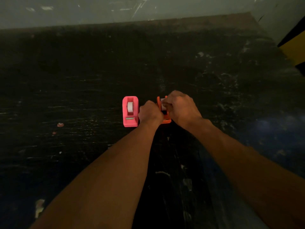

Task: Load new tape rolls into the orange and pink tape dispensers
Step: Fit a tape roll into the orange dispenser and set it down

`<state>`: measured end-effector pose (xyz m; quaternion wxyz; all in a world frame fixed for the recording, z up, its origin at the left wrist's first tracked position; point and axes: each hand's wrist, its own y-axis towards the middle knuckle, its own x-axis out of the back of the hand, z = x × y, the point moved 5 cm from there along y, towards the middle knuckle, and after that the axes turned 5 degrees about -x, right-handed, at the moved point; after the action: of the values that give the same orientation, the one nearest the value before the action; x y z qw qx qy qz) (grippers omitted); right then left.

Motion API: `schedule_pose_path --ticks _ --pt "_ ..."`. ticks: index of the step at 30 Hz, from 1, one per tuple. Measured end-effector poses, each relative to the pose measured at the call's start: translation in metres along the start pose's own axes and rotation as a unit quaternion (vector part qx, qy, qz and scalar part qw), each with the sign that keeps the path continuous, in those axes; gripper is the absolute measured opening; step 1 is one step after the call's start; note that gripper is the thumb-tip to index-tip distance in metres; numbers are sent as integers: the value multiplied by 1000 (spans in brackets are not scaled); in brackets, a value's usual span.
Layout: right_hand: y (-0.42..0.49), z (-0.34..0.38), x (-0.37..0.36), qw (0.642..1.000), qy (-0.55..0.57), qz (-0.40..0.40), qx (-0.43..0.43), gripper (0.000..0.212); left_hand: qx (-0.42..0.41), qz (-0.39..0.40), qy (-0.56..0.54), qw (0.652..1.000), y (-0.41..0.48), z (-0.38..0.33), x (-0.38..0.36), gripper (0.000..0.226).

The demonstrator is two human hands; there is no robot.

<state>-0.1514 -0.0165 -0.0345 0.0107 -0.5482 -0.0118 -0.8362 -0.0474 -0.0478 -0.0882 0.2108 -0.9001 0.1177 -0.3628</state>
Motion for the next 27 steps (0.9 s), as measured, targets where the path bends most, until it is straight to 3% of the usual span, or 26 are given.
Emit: schedule_pose_path --ticks 12,27 --pt "-61 0 -13 995 57 -88 -8 25 12 -36 21 999 5 3 -3 29" --pt "-83 3 -32 996 36 -85 -7 17 16 -44 24 999 6 5 -4 32"
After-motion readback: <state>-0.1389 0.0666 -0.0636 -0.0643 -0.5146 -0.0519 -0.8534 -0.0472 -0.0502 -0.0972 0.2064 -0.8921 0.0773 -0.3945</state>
